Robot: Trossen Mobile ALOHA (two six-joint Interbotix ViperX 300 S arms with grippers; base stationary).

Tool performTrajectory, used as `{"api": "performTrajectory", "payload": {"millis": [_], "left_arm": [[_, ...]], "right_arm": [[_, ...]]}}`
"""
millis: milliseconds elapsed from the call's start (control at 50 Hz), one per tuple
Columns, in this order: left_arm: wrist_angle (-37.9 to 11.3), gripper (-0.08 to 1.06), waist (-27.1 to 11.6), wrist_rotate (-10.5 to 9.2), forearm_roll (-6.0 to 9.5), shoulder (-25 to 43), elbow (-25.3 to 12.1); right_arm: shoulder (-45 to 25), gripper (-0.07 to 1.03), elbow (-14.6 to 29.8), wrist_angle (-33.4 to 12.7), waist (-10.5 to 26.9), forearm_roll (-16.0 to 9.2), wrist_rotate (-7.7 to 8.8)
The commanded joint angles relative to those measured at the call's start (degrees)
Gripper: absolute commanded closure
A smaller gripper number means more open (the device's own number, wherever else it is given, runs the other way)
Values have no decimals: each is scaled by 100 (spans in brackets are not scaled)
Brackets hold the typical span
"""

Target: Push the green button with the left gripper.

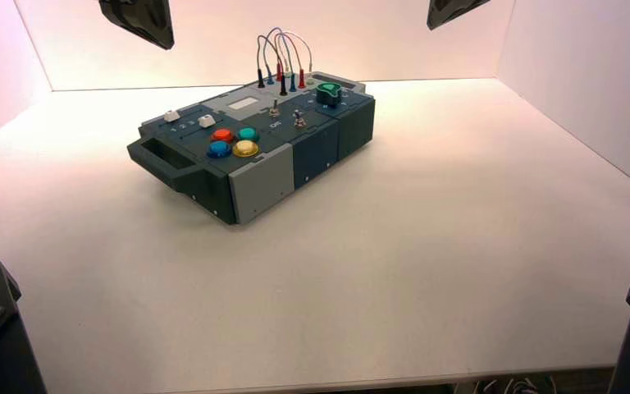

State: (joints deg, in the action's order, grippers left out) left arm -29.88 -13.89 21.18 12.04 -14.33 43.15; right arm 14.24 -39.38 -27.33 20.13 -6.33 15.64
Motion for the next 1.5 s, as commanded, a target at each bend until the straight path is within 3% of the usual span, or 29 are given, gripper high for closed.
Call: {"api": "performTrajectory", "payload": {"millis": [20,540,680,720,1020,1340,1400,1420,1500], "left_arm": [[26,100,-26,0,9,-123,-70],[26,100,-123,0,9,-123,-35],[9,100,-132,0,9,-255,-18],[-18,100,-132,0,9,-343,18],[-1011,100,-123,79,9,-527,-369],[-2109,100,-132,457,44,-729,-650],[-2180,100,-132,527,70,-712,-650],[-2215,100,-158,615,141,-686,-642],[-2250,100,-176,756,272,-659,-642]], "right_arm": [[132,98,88,26,18,-18,-26],[79,98,97,9,18,0,-18],[176,98,123,-97,9,9,-18],[202,98,202,-308,9,-18,-18],[343,98,536,-1002,18,-281,35],[589,98,729,-1679,18,-642,598],[606,98,712,-1749,18,-817,782],[615,98,686,-1863,18,-1081,1011],[624,98,615,-1881,9,-1503,1327]]}}
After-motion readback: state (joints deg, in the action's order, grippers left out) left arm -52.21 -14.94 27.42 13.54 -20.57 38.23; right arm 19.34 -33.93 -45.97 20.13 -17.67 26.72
